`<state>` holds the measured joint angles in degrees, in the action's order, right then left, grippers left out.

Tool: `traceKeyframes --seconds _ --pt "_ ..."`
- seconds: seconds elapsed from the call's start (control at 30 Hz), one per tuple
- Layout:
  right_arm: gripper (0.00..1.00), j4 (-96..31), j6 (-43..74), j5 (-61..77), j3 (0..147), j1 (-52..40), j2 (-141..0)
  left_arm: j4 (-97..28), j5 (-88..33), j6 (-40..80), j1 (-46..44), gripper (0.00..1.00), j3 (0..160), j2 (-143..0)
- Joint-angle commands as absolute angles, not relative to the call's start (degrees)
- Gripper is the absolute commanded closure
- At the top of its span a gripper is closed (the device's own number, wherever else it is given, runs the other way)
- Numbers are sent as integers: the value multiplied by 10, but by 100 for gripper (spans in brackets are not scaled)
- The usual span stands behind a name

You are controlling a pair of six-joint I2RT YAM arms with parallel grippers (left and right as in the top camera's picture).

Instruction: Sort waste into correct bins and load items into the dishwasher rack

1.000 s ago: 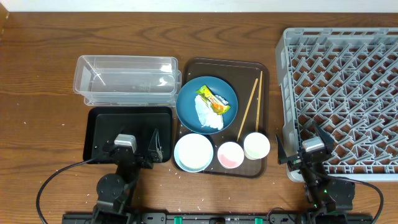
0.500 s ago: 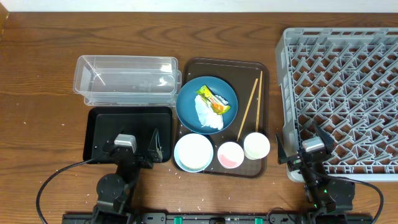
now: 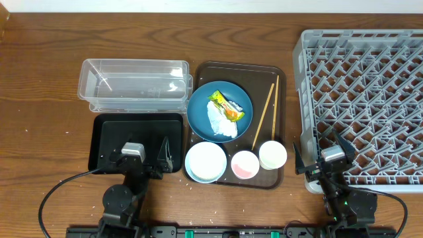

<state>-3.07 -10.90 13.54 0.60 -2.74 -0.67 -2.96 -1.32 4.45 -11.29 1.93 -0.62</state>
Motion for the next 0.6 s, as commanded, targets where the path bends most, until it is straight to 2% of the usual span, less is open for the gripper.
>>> traceKeyframes --seconds 0.0,0.27,0.57 --pt "1 -30 -112 139 3 -22 -4 -39 -9 43 -110 2 2 -2" --pt "1 -29 -105 140 3 -22 -4 -38 -10 46 -110 2 2 -2" --pt "1 -11 51 198 42 -22 -7 0 -112 118 -110 2 40 -11"
